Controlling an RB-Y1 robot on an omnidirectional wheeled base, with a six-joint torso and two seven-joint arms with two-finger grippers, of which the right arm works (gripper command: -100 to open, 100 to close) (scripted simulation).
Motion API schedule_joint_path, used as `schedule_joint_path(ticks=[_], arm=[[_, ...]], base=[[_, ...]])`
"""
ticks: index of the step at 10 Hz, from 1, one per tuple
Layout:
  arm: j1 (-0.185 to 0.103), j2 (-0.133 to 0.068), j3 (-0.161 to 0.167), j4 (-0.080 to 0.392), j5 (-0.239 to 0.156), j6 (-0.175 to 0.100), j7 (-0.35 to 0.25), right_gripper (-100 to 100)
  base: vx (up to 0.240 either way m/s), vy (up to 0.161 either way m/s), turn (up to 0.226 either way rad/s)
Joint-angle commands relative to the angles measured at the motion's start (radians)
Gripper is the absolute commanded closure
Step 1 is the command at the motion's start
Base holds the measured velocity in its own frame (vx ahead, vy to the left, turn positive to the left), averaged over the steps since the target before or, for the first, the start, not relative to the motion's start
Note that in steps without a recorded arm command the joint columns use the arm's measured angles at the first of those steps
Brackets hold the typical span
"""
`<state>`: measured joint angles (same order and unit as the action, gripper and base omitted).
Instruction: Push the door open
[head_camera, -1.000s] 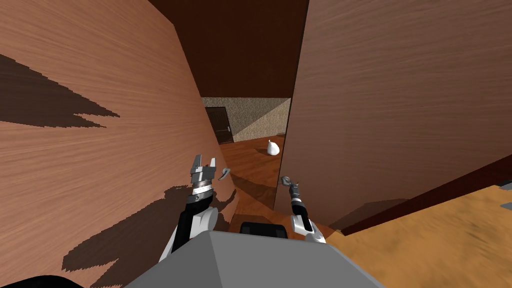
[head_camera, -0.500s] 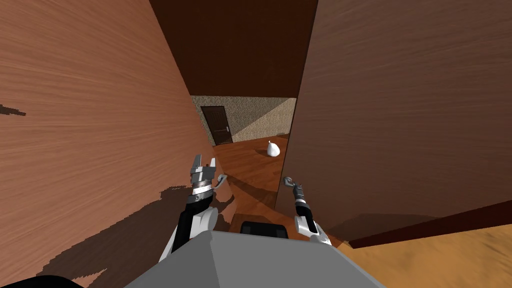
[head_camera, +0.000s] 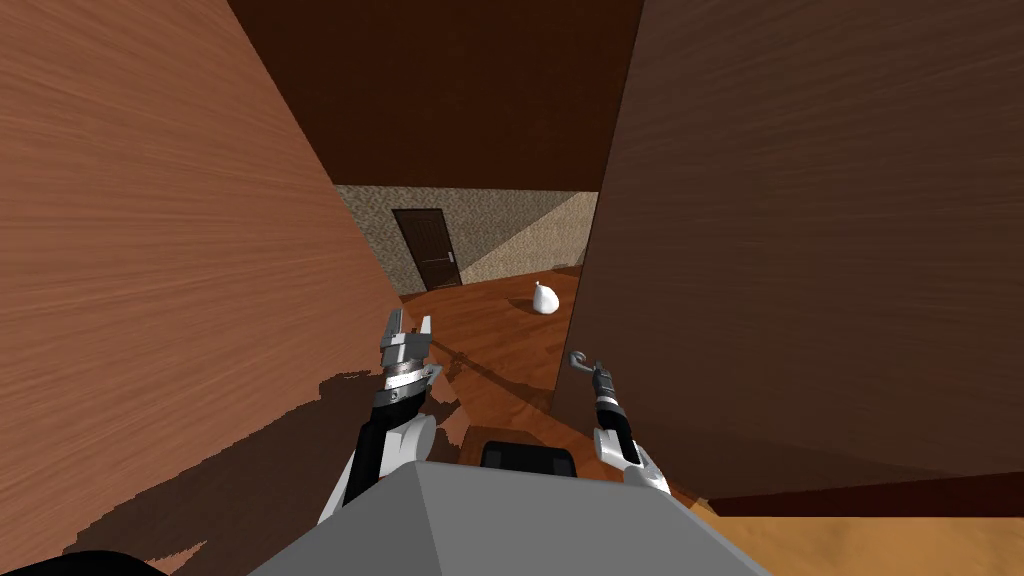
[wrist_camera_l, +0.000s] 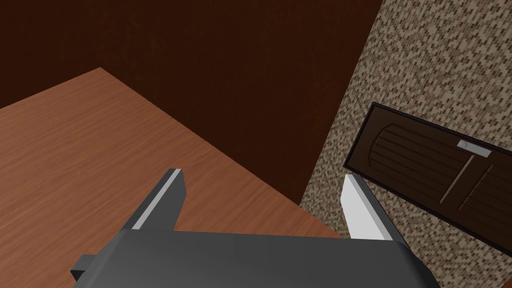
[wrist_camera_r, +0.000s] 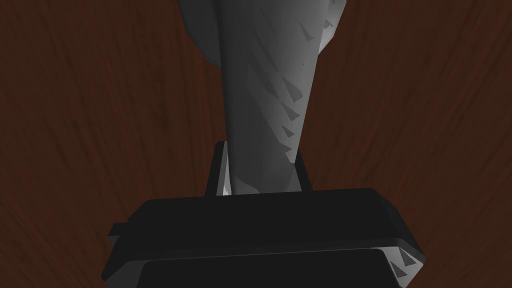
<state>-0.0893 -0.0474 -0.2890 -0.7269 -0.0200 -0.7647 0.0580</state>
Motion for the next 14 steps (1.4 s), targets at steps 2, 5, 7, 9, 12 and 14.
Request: schedule_joint_path(ticks=[2, 5, 7, 9, 12, 14], arm=[[0.016, -0.013, -0.019, -0.029, -0.007, 0.005, 0.007, 100], [0.016, -0.015, -0.048, -0.032, -0.022, 0.004, 0.023, 100], [0.016, -0.015, -0.048, -0.032, -0.022, 0.004, 0.023, 100], [0.016, -0.012, -0.072, -0.035, -0.034, 0.003, 0.035, 100], [0.016, -0.011, -0.078, -0.035, -0.037, 0.003, 0.038, 100], [0.016, -0.001, -0.101, -0.037, -0.049, 0.002, 0.050, 100]], base=[[0.113, 0.005, -0.027], [0.131, 0.006, -0.051], [0.067, -0.008, -0.010], [0.130, 0.013, -0.044], [0.080, 0.004, -0.029], [0.151, 0.013, -0.061]])
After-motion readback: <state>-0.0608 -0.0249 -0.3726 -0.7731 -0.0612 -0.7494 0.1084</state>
